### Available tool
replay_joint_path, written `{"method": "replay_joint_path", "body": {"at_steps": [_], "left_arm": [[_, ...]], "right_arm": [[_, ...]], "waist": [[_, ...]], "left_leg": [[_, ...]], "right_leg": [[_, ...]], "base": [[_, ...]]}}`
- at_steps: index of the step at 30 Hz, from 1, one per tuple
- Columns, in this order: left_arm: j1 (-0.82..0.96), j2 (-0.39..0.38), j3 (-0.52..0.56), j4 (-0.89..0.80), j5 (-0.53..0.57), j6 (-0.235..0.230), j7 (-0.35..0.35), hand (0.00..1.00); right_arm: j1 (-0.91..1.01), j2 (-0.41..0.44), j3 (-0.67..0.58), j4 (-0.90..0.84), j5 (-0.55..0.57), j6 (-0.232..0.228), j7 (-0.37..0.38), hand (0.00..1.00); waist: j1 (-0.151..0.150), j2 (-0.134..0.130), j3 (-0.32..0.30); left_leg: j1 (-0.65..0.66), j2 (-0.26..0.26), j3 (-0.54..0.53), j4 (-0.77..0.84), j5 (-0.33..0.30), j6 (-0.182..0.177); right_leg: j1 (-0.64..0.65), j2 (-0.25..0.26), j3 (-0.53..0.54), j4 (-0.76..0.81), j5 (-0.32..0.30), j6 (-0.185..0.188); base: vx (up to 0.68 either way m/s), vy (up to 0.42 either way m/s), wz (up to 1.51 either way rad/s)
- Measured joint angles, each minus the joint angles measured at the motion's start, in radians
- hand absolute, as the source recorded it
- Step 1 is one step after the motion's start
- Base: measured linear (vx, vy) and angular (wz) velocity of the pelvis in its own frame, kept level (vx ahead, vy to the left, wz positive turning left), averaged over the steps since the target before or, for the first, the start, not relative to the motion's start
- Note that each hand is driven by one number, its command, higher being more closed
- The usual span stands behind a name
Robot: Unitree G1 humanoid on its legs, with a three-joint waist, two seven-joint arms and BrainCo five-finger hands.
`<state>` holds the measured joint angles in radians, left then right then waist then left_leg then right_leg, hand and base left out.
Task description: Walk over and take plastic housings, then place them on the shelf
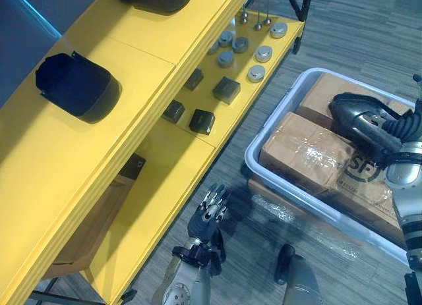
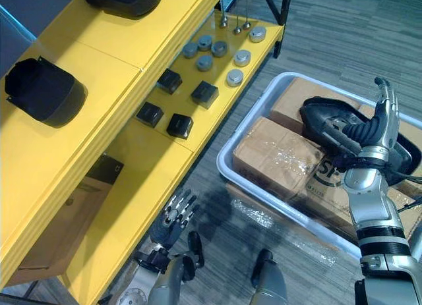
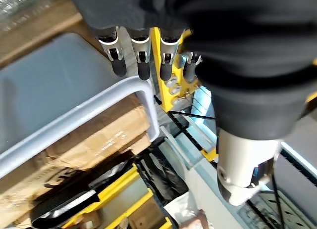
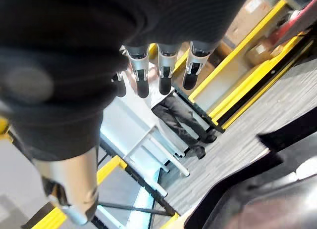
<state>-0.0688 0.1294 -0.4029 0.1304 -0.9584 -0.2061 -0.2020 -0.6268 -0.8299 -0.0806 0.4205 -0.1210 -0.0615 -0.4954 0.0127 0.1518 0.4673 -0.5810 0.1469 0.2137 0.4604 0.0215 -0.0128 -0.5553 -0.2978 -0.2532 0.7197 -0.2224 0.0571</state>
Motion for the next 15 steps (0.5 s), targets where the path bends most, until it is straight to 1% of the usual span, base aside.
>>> {"method": "replay_joint_path", "body": {"at_steps": [2,3,6,10,11,13,15], "left_arm": [[0.0,0.003,-0.002,0.0,0.0,0.003,0.0,0.0],[-0.001,0.003,-0.008,0.0,0.0,0.003,0.0,0.0],[0.003,0.003,-0.013,0.0,0.0,0.004,0.002,0.0],[0.009,0.002,-0.019,-0.001,0.0,0.006,0.002,0.0],[0.012,0.002,-0.019,-0.001,0.0,0.006,0.002,0.0],[0.017,0.003,-0.019,-0.001,0.0,0.006,0.002,0.0],[0.019,0.004,-0.019,-0.001,0.0,0.006,0.002,0.0]], "right_arm": [[0.001,0.0,-0.007,0.0,0.0,0.005,-0.002,0.0],[0.001,0.0,-0.023,0.001,0.0,0.033,0.0,0.0],[0.001,0.0,-0.037,0.007,0.016,0.065,0.015,0.0],[0.0,0.004,-0.032,0.055,0.014,0.121,0.104,0.0],[0.0,0.004,-0.028,0.074,0.01,0.136,0.117,0.0],[0.0,0.004,-0.013,0.089,-0.001,0.158,0.117,0.0],[-0.003,0.003,0.007,0.111,-0.032,0.16,0.139,0.0]], "waist": [[0.0,-0.002,0.001],[0.001,-0.004,0.0],[0.001,-0.009,0.0],[0.002,-0.013,-0.002],[0.002,-0.015,-0.002],[0.003,-0.017,-0.001],[0.004,-0.018,-0.001]], "left_leg": [[0.01,0.003,0.001,0.0,0.002,-0.006],[0.012,0.006,0.001,0.0,0.001,-0.006],[0.014,0.009,0.002,-0.002,0.001,-0.007],[0.02,0.01,0.011,-0.017,0.002,-0.005],[0.023,0.009,0.015,-0.027,0.003,-0.005],[0.024,0.005,0.018,-0.043,0.013,-0.009],[0.017,0.004,0.019,-0.06,0.024,-0.007]], "right_leg": [[0.007,0.003,0.003,0.0,0.0,-0.001],[0.01,0.006,0.003,-0.001,0.0,-0.001],[0.01,0.008,0.003,-0.001,0.0,-0.001],[0.01,0.009,0.006,-0.012,0.001,-0.001],[0.01,0.009,0.006,-0.017,0.002,0.0],[0.004,0.008,0.006,-0.022,0.004,-0.002],[-0.007,0.008,0.003,-0.028,0.009,-0.008]], "base": [[0.01,-0.033,-0.07],[0.01,-0.035,-0.02],[0.01,-0.033,-0.02],[0.01,-0.008,-0.03],[0.0,0.0,0.0],[0.02,-0.006,0.0],[0.06,-0.017,0.02]]}}
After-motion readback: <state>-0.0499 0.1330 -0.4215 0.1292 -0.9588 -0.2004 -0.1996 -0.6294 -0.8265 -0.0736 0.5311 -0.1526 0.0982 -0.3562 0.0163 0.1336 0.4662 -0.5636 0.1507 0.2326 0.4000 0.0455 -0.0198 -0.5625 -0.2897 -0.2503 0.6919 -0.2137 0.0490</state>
